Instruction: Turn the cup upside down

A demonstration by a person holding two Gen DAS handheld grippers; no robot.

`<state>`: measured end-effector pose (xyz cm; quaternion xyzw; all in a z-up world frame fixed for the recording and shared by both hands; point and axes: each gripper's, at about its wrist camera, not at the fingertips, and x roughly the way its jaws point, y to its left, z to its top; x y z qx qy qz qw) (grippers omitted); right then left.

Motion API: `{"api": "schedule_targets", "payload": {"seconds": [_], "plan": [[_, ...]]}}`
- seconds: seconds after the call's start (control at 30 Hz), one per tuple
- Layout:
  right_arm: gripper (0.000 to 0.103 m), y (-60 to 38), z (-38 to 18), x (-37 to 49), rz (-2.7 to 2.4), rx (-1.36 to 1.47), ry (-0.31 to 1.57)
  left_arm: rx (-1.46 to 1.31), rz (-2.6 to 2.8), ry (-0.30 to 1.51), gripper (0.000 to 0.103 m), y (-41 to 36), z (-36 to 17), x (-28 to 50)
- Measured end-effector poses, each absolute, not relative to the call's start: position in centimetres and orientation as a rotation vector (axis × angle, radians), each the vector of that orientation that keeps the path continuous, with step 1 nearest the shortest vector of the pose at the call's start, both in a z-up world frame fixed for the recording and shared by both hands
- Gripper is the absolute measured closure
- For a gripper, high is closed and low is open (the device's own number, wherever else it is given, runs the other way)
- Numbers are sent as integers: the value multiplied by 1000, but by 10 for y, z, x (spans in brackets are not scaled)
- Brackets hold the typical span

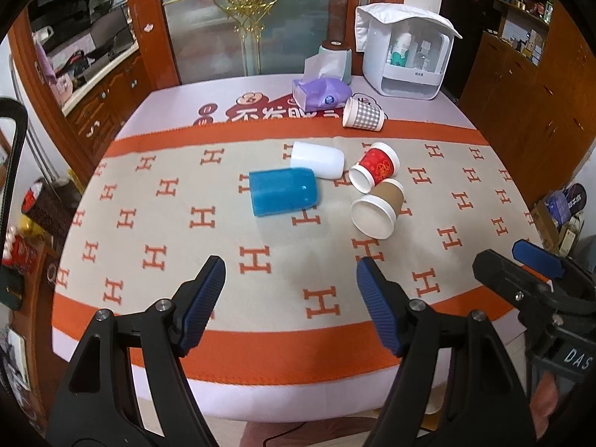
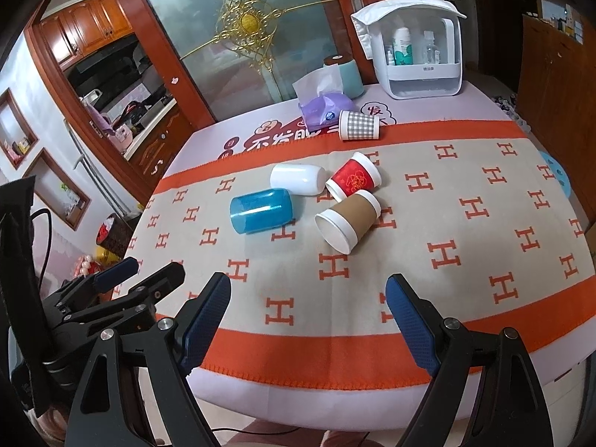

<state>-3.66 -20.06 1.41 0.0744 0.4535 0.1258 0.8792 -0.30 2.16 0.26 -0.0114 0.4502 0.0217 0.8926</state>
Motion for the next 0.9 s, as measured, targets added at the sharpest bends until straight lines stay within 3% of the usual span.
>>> {"api": "schedule_targets", "payload": {"seconds": [0.53, 0.9], "plan": [[14, -164, 17, 20, 188, 241, 974, 159, -127, 996, 32, 62, 24, 69], [14, -141, -55, 88, 67, 423, 1079, 401, -442, 1225, 31, 78, -37, 177]]}}
